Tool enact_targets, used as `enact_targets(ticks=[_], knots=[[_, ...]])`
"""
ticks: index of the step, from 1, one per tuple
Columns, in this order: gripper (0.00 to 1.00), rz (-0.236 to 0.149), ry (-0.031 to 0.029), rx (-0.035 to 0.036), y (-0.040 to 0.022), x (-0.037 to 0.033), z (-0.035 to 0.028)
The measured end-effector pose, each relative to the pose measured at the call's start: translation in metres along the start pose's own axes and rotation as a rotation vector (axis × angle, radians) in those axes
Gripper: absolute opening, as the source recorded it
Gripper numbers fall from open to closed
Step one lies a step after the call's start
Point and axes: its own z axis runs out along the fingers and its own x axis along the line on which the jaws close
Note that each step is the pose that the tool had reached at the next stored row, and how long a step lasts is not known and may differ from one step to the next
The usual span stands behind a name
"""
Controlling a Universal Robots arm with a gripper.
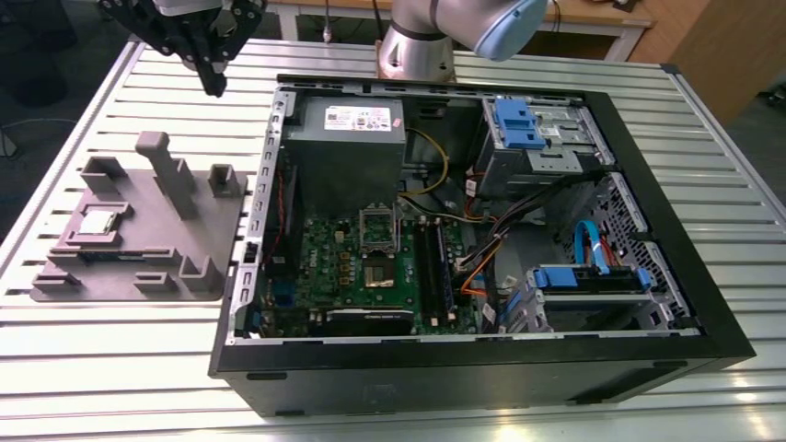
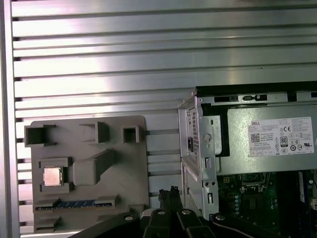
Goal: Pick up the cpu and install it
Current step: 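Reach for the cpu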
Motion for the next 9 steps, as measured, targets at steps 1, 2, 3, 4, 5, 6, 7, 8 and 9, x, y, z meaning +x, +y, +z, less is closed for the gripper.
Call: enact_targets(ticks=[1,2,3,4,5,6,7,8,9], knots=[[0.10,0.000,0.0000,0.0000,-0.0001,0.0006,0.0000],[0.10,0.000,0.0000,0.0000,-0.0001,0.0013,0.0000],[0.10,0.000,0.0000,0.0000,-0.0001,0.0019,0.0000],[0.10,0.000,0.0000,0.0000,-0.0002,0.0024,-0.0001],[0.10,0.000,-0.0001,-0.0001,-0.0002,0.0028,0.0000],[0.10,0.000,0.0000,0.0000,-0.0003,0.0033,-0.0001],[0.10,0.000,0.0000,0.0000,-0.0003,0.0038,-0.0001],[0.10,0.000,0.0000,-0.0001,-0.0003,0.0042,-0.0001],[0.10,0.000,0.0000,0.0000,-0.0004,0.0045,-0.0001]])
